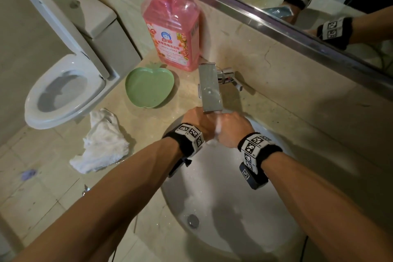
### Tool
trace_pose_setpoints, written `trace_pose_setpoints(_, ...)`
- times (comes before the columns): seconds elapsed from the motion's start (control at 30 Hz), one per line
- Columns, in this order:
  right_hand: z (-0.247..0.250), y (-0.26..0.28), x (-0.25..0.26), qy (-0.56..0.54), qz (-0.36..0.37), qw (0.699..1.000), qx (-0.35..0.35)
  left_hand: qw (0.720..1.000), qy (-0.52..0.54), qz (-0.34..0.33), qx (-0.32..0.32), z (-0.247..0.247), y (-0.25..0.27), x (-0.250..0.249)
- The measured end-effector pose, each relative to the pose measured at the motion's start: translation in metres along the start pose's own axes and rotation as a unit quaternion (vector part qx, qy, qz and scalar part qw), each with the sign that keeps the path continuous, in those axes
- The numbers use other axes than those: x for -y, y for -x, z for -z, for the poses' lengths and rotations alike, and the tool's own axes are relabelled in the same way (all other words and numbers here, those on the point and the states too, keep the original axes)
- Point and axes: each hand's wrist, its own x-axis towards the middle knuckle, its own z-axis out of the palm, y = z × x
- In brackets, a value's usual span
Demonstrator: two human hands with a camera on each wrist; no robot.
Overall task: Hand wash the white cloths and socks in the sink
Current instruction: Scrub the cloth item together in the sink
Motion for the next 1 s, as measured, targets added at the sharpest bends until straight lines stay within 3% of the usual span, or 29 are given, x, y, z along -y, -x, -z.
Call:
trace_pose_setpoints(0.17,-0.003,0.001,-0.002,-0.075,-0.023,0.996,-0.033,0.995,0.076,-0.061,0.03,0.009,-0.002,0.006)
trace_pose_setpoints(0.23,-0.007,0.003,-0.007,-0.097,-0.049,0.994,-0.034,0.97,0.209,-0.096,0.083,0.018,-0.001,0.014)
trace_pose_setpoints(0.3,-0.01,0.005,-0.01,-0.147,-0.074,0.986,-0.001,0.938,0.317,-0.11,0.09,0.027,0.002,0.025)
trace_pose_setpoints(0.43,-0.006,0.008,-0.002,-0.416,-0.097,0.899,0.101,0.905,0.415,-0.097,0.016,0.025,0.01,0.054)
trace_pose_setpoints(0.5,-0.005,0.005,0.005,-0.466,-0.086,0.875,0.097,0.902,0.417,-0.116,0.013,0.024,0.018,0.062)
trace_pose_setpoints(0.57,-0.002,0.004,0.013,-0.476,-0.072,0.874,0.068,0.907,0.403,-0.12,-0.01,0.019,0.022,0.067)
trace_pose_setpoints(0.7,-0.004,0.004,0.02,-0.495,-0.068,0.866,0.007,0.885,0.46,-0.041,-0.054,0.014,0.026,0.069)
trace_pose_setpoints(0.83,-0.004,0.009,0.017,-0.511,-0.064,0.857,0.007,0.91,0.401,-0.097,-0.05,0.012,0.025,0.069)
trace_pose_setpoints(1.0,-0.001,0.018,0.008,-0.462,-0.055,0.885,0.01,0.91,0.393,-0.13,-0.029,0.006,0.026,0.066)
